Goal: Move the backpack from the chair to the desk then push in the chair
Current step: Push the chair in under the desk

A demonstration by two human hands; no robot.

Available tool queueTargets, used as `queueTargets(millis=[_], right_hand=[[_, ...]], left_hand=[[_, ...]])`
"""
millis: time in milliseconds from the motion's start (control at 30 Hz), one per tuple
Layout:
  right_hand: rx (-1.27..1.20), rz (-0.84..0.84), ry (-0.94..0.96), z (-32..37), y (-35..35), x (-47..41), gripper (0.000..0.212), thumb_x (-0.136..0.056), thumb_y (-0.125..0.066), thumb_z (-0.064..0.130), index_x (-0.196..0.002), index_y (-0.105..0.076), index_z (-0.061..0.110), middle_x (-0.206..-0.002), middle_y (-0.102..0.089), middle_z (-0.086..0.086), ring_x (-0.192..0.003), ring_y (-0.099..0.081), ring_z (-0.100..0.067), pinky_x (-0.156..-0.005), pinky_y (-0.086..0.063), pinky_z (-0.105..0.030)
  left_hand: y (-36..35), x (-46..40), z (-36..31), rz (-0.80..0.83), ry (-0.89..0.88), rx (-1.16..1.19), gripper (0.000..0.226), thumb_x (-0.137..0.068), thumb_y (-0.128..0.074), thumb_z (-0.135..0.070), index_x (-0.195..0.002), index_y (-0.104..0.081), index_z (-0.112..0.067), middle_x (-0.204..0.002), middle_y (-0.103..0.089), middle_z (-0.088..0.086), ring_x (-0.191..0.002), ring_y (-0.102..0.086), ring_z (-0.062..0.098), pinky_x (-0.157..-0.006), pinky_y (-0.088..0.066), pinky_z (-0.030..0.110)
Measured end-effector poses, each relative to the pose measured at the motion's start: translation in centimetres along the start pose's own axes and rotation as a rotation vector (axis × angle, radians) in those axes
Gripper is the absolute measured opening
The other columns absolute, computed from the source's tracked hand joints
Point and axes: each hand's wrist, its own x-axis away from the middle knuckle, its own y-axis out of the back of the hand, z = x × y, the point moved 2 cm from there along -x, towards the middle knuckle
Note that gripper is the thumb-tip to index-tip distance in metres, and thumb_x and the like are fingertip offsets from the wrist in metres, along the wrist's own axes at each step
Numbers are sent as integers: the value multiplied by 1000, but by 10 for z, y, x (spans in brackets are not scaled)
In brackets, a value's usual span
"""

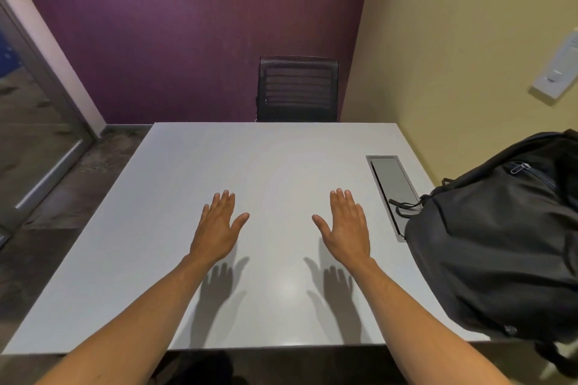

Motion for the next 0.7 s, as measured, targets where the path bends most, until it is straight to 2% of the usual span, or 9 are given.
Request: queueTargets(millis=[133, 333, 567, 700], right_hand=[[-21, 7, 26, 14, -5, 3, 75, -99, -25, 60, -157, -8, 15, -166, -6, -1, -152, 6, -14, -121, 5, -34], [-53, 46, 201, 51, -15, -1, 76, -97, -23, 62, -157, -11, 17, -166, -8, 0, -152, 4, -13, -122, 1, -34], [-126, 154, 519, 127, -38, 20, 76, -97, -24, 64, -157, -14, 19, -166, -11, 1, -152, 1, -14, -121, 0, -34], [-164, 218, 720, 177, -49, 60, 81, -93, -17, 70, -157, -17, 19, -165, -13, -1, -153, -4, -18, -122, -8, -39]], left_hand=[[1, 10, 12, -10, 17, 29, 74, -98, -26, -58, -157, -12, -16, -166, -6, 0, -153, 4, 13, -123, 4, 33], [11, 54, 35, -107, 145, 87, 73, -99, -27, -57, -157, -9, -16, -166, -5, -1, -152, 5, 11, -122, 6, 31], [32, 166, 71, -286, 432, 80, 83, -90, -19, -65, -156, -6, -18, -166, -1, -2, -152, 8, 11, -122, 7, 32], [37, 251, 87, -405, 614, 67, 81, -92, -24, -64, -156, -11, -17, -166, -4, -2, -148, 10, 6, -122, 7, 32]])
